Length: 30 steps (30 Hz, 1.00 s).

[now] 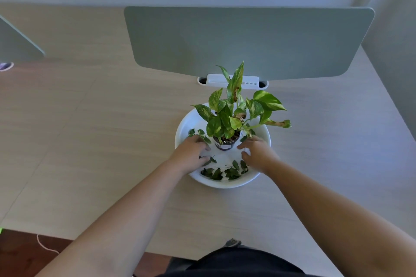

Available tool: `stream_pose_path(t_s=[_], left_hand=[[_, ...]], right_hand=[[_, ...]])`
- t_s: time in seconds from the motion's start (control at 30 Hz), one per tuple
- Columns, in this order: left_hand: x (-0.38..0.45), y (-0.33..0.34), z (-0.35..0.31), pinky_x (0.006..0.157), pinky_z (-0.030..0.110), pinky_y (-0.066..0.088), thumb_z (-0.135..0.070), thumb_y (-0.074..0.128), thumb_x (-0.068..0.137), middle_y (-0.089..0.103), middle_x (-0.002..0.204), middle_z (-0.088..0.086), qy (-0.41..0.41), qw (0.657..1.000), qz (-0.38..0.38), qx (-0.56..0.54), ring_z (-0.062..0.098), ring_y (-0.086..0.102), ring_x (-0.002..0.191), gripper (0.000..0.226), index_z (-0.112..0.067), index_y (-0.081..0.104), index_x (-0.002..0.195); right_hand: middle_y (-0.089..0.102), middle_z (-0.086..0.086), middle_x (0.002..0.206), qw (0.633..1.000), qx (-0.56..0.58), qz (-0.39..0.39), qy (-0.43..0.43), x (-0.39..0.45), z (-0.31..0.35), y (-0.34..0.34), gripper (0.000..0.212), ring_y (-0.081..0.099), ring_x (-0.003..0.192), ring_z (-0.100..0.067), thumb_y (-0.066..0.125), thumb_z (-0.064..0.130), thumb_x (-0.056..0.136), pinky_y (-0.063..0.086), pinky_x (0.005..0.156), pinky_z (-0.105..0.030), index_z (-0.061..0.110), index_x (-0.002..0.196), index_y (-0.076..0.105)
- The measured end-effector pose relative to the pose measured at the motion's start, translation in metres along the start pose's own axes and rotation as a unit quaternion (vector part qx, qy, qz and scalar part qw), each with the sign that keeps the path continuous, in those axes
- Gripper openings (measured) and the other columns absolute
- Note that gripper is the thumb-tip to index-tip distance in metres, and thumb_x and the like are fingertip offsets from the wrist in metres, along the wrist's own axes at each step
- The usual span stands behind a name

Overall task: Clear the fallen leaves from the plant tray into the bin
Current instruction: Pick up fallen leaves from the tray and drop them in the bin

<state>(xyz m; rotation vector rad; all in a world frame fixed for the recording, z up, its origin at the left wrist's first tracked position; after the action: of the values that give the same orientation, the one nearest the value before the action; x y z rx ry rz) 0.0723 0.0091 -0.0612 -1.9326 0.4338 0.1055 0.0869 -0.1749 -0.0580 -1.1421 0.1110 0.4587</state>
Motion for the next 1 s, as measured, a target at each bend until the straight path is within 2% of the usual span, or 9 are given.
stream_pose_path(t_s=[0.1,0.23,0.3,0.37,0.47,0.53,0.67,0.87,1.0], left_hand=[[0.013,-0.004,0.010,0.113,0.040,0.029,-0.034,0.057,0.091,0.027,0.155,0.001,-0.009,0.999,0.017,0.041,0.028,0.026,0.140,0.056,-0.026,0.042,0.144],[0.032,0.004,0.022,0.120,0.042,0.016,-0.039,0.049,0.093,0.012,0.162,0.002,0.001,0.994,0.047,0.102,0.032,0.016,0.146,0.071,-0.022,0.018,0.154],[0.038,0.010,0.024,0.120,0.044,0.013,-0.041,0.046,0.095,0.010,0.163,0.003,0.008,0.991,0.066,0.117,0.034,0.013,0.147,0.070,-0.021,0.015,0.154],[0.042,0.013,0.023,0.119,0.046,0.015,-0.042,0.041,0.095,0.013,0.162,0.005,0.024,0.987,0.081,0.137,0.035,0.016,0.146,0.068,-0.019,0.017,0.154],[0.041,0.013,0.023,0.117,0.044,0.020,-0.039,0.041,0.095,0.021,0.159,0.011,0.027,0.986,0.086,0.137,0.035,0.023,0.142,0.062,-0.015,0.027,0.151],[0.037,0.010,0.024,0.114,0.041,0.026,-0.035,0.042,0.096,0.024,0.157,0.012,0.016,0.989,0.081,0.124,0.035,0.028,0.139,0.055,-0.014,0.035,0.147],[0.029,0.004,0.021,0.099,0.038,0.040,-0.038,0.045,0.097,0.034,0.146,0.009,0.006,0.991,0.072,0.111,0.031,0.042,0.125,0.048,-0.014,0.045,0.139],[0.016,0.006,0.017,0.089,0.040,0.047,-0.058,0.054,0.087,0.039,0.133,0.005,-0.024,0.994,0.053,0.089,0.026,0.044,0.118,0.064,-0.018,0.047,0.137],[0.001,0.010,0.008,0.091,0.039,0.047,-0.072,0.067,0.065,0.036,0.132,0.000,-0.032,0.998,0.047,0.039,0.022,0.039,0.120,0.086,-0.027,0.047,0.136]], right_hand=[[0.037,-0.008,0.145,0.999,-0.028,0.012,0.031,0.015,-0.008,-0.006,0.046,0.045,0.126,-0.027,0.051,0.017,0.090,0.044,0.101,-0.037,0.011,0.136,0.052],[0.019,-0.012,0.159,0.995,-0.079,0.045,0.041,0.032,-0.006,-0.007,0.058,0.017,0.146,-0.027,0.045,0.015,0.091,0.020,0.119,-0.037,0.009,0.147,0.031],[0.033,-0.013,0.153,0.994,-0.057,0.044,0.078,0.037,-0.010,-0.010,0.053,0.029,0.141,-0.031,0.046,0.017,0.092,0.026,0.116,-0.039,0.011,0.144,0.038],[0.048,-0.014,0.141,0.993,-0.051,0.049,0.096,0.040,-0.013,-0.008,0.052,0.042,0.131,-0.034,0.048,0.027,0.090,0.035,0.109,-0.041,0.011,0.139,0.044],[0.038,-0.007,0.150,0.994,-0.018,0.046,0.097,0.053,-0.025,0.009,0.069,0.036,0.137,-0.027,0.044,0.040,0.080,0.032,0.113,-0.037,0.022,0.146,0.031],[0.032,-0.006,0.154,0.994,-0.032,0.053,0.089,0.050,-0.022,0.014,0.063,0.032,0.139,-0.028,0.046,0.036,0.086,0.029,0.113,-0.036,0.020,0.146,0.033],[0.034,-0.012,0.149,0.994,-0.059,0.056,0.070,0.031,-0.007,0.013,0.052,0.032,0.134,-0.033,0.040,0.037,0.095,0.031,0.112,-0.041,0.017,0.142,0.038],[0.038,-0.010,0.144,0.994,-0.068,0.050,0.063,0.008,-0.004,0.020,0.047,0.040,0.126,-0.032,0.044,0.039,0.095,0.043,0.102,-0.044,0.022,0.139,0.046],[0.037,-0.004,0.145,0.995,-0.080,0.043,0.051,-0.004,0.002,0.016,0.058,0.035,0.132,-0.025,0.049,0.057,0.089,0.042,0.103,-0.042,0.026,0.138,0.048]])
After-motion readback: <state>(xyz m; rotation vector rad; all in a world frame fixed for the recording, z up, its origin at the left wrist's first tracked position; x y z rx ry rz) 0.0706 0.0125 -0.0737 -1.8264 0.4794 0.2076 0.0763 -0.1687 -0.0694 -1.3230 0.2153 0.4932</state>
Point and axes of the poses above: each hand's wrist, its own x-axis towards the middle knuckle, its own y-axis out of the palm, z = x × y, the point moved 10 cm from there along x, towards the middle knuckle
